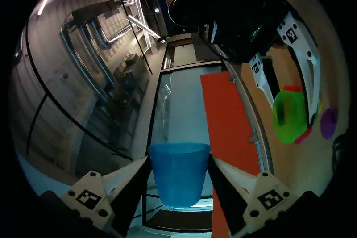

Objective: Pour water

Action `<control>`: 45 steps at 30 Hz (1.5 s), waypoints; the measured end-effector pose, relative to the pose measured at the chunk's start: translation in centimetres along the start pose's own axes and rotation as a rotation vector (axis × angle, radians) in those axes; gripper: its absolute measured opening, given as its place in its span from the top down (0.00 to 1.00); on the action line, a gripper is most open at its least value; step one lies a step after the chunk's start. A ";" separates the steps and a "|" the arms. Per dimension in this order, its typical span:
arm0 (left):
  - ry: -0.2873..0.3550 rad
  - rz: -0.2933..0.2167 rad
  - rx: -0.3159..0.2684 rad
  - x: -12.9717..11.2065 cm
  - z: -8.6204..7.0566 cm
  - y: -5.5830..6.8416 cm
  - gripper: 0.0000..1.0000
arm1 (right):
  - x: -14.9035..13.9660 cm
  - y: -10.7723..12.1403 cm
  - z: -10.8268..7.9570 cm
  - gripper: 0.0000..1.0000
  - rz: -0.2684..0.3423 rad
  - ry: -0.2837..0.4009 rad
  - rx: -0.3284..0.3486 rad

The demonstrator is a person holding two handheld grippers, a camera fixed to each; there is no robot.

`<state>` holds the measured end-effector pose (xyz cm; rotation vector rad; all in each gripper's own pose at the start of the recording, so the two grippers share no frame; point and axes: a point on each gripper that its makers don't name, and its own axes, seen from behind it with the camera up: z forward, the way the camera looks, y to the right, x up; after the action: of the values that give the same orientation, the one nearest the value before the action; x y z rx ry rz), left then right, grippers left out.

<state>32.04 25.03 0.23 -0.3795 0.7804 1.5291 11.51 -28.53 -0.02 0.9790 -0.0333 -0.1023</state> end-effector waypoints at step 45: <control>-0.129 -0.682 0.003 -6.8 -0.7 1.2 0.15 | 1.4 1.3 -1.6 0.11 -0.006 0.023 -0.054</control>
<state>31.65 19.57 4.56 -0.4795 0.4783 0.9007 13.08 -26.62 0.16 0.9259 -0.0063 -0.0963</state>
